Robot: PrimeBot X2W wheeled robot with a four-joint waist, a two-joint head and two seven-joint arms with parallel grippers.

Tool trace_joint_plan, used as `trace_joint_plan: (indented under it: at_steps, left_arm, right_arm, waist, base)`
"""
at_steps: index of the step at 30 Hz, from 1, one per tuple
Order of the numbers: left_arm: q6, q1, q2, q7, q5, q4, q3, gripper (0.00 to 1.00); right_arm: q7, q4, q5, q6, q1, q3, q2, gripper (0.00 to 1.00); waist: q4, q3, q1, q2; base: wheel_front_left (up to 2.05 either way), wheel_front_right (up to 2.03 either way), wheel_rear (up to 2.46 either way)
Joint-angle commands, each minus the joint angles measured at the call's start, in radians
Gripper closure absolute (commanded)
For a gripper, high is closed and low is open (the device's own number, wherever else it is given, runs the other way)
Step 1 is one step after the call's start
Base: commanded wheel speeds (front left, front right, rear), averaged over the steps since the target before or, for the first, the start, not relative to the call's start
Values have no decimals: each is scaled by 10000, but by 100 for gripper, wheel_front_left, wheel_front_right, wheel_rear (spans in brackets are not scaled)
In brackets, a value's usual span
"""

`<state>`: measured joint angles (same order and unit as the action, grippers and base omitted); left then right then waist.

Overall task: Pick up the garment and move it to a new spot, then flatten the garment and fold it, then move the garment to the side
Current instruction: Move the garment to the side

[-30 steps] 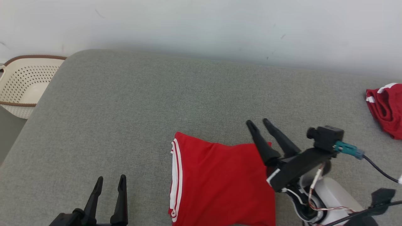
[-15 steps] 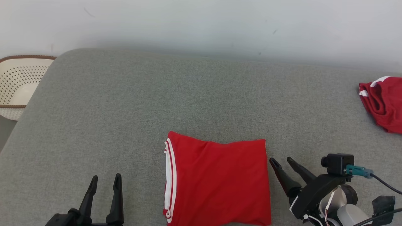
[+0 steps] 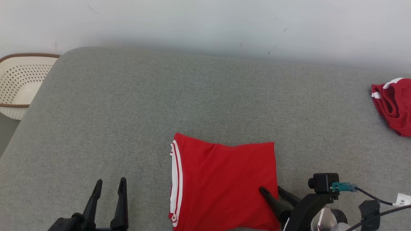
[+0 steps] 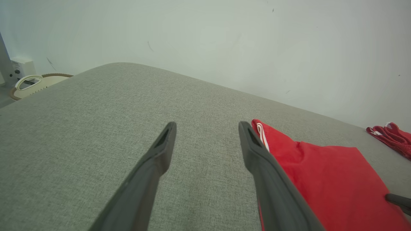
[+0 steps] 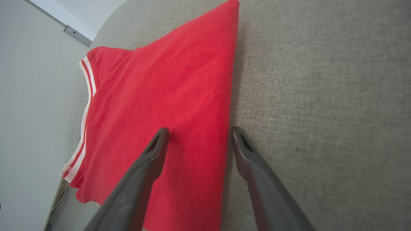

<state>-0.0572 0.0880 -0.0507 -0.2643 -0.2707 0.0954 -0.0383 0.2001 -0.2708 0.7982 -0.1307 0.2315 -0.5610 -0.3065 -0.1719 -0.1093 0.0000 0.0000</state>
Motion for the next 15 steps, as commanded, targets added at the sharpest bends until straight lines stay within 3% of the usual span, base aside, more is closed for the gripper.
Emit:
trace_joint_plan:
  at_steps: [1, 4, 5, 6, 7, 8, 15]
  left_arm:
    - [-4, 5, -3, 2, -38, 32, 19, 0]
    - [-4, -12, -3, 2, -75, 54, 5, 0]
    - [-2, -15, -4, 2, -88, 60, -5, 0]
    - [3, -19, -4, 3, -105, 64, -15, 0]
    - [7, -21, -4, 3, -117, 65, -21, 0]
    - [15, -26, -3, 3, -134, 62, -29, 0]
    - [53, -51, -3, 3, -184, 19, -80, 0]
  right_arm:
    - [38, -136, 99, 1, -77, -59, 50, 0]
    - [49, -417, 153, 1, 59, -216, 165, 0]
    - [63, -498, 191, 1, 108, -278, 200, 15]
    - [37, -572, 235, 1, 151, -316, 223, 53]
    - [7, -627, 252, 1, 189, -359, 228, 67]
    - [-34, -656, 266, 1, 224, -412, 241, 98]
    - [-389, -723, 323, 1, 631, -604, 138, 100]
  waist:
    - [-23, 2, 0, 0]
    - [-58, -10, 0, 0]
    - [-68, -13, 0, 0]
    - [-78, -18, 0, 0]
    - [-89, -24, 0, 0]
    - [-94, -28, 0, 0]
    - [-115, -104, 0, 0]
  base:
    - [0, 0, 0]
    - [0, 0, 0]
    - [0, 0, 0]
    - [0, 0, 0]
    - [0, 0, 0]
    - [0, 0, 0]
    - [0, 0, 0]
